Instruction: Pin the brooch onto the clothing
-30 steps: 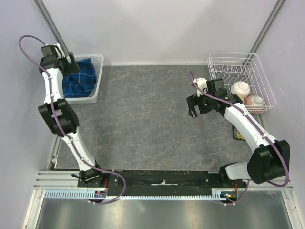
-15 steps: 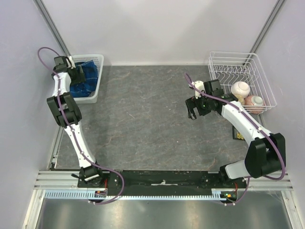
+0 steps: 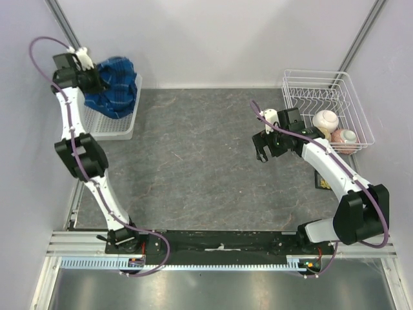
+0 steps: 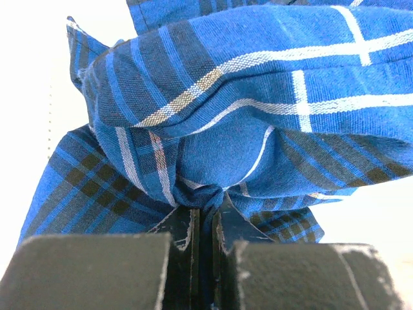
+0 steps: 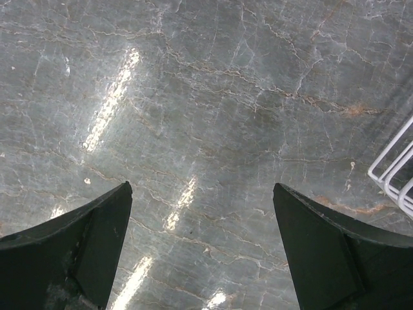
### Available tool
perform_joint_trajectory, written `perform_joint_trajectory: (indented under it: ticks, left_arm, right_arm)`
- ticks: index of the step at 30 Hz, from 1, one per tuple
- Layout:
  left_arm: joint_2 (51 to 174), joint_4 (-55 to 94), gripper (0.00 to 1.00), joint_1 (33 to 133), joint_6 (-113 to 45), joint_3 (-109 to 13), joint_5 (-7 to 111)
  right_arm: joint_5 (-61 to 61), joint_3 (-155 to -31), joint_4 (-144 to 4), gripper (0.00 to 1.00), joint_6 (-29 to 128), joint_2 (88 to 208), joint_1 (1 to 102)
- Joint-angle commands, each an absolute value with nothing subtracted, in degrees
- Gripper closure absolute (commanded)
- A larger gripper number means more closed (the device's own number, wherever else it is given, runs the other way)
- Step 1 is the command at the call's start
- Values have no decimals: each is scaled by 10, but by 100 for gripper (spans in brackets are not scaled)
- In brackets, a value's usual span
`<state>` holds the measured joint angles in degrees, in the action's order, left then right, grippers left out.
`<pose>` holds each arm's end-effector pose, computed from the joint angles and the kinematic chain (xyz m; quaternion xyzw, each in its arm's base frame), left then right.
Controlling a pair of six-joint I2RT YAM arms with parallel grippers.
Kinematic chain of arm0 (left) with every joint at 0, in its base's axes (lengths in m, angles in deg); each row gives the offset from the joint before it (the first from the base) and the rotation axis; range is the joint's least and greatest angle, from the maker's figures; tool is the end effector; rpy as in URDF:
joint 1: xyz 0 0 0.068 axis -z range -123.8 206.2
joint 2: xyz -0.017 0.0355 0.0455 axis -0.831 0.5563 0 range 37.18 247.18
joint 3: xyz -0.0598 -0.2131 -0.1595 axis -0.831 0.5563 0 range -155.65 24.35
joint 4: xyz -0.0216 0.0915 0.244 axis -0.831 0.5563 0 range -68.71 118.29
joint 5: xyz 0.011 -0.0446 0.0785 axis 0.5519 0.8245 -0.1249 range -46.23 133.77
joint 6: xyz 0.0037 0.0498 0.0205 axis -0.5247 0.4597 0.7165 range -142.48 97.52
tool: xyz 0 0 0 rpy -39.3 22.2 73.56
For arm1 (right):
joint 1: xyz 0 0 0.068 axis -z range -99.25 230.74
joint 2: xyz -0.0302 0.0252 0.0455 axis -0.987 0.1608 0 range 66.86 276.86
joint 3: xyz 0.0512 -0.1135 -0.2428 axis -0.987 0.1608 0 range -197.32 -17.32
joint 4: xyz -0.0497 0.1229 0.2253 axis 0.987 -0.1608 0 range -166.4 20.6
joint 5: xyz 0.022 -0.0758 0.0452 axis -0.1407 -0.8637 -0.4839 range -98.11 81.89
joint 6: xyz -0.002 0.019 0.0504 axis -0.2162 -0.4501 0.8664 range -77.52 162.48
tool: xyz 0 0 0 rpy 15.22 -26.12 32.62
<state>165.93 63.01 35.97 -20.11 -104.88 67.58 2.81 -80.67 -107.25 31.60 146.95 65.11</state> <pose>0.4835 0.1627 0.3111 -0.0542 0.8936 -0.1051 0.4330 0.2770 0.0845 0.2717 -0.2457 0.9164 0.1031 0.2987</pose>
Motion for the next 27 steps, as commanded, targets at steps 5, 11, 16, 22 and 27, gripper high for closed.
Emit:
perform_joint_trajectory:
  ticks: [5,11,16,22,27]
  left_arm:
    - [1386,601,98,413,-270,-1092,806]
    - [1318,626,98,536,-255,-1050,861]
    - [1276,627,93,648,-226,-950,914]
    - [1236,750,1,625,2,-774,1005]
    - [1232,847,1,510,169,-657,1026]
  right_arm:
    - [38,-838,-1085,2,312,1417,651]
    - [40,-860,-1097,2,315,1414,650]
    - [37,-864,-1104,2,316,1412,652]
    - [36,-867,-1125,2,297,1410,654]
    - [59,-845,-1131,2,273,1405,654]
